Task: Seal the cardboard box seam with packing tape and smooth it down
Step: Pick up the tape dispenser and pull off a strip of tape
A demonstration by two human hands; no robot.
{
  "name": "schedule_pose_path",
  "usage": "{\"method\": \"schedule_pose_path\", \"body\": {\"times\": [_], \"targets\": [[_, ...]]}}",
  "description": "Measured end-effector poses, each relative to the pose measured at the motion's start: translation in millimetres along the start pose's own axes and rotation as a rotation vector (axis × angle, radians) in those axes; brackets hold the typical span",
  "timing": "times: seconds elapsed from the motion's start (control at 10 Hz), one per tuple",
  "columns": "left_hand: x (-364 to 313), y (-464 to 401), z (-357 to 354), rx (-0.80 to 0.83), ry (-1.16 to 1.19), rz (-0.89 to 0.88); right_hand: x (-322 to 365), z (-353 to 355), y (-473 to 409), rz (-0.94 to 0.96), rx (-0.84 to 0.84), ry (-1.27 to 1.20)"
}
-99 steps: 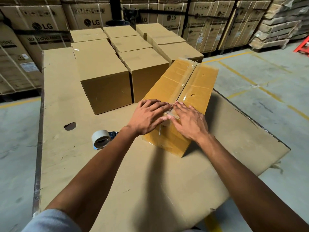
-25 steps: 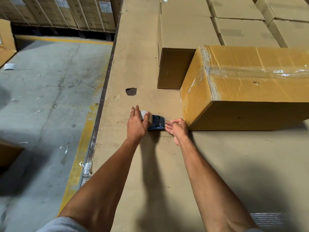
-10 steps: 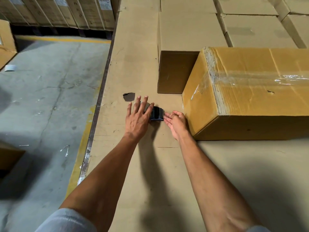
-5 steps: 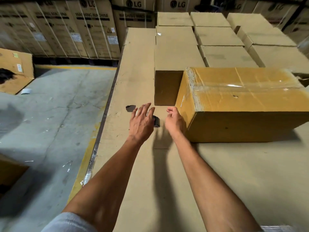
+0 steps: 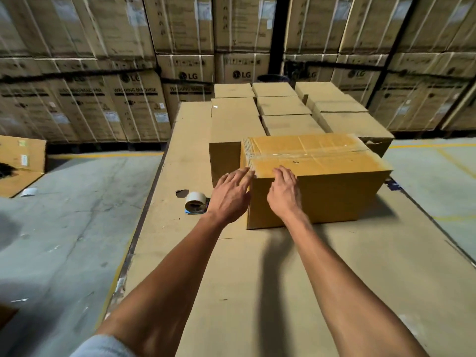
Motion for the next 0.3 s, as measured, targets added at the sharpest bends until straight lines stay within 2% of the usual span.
{"method": "schedule_pose_path", "body": {"times": [0.1,0.2,0.3], "targets": [[-30.4,-4.9,-5.2,0.177,-0.065,0.009,-44.4,14.0,13.2,-0.098,0.219,0.147],[-49.8,-5.0,-10.4,0.296,-0.109,0.151,-82.6,31.1,19.3,-0.066,0.375,0.228],[-69.7,-3.8,-3.5,0.339,-0.088,0.247,-103.3,53.1,20.1,-0.026,0.434,0.193]]}}
Point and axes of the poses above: each hand's wrist, its own y-axis away from the middle knuckle, its own z-axis out of the back of the hand, x = y × z, the point moved 1 cm from there along -y, towards the middle knuckle, and after that the axes turned 15 degrees about x, right-handed, at the moved point
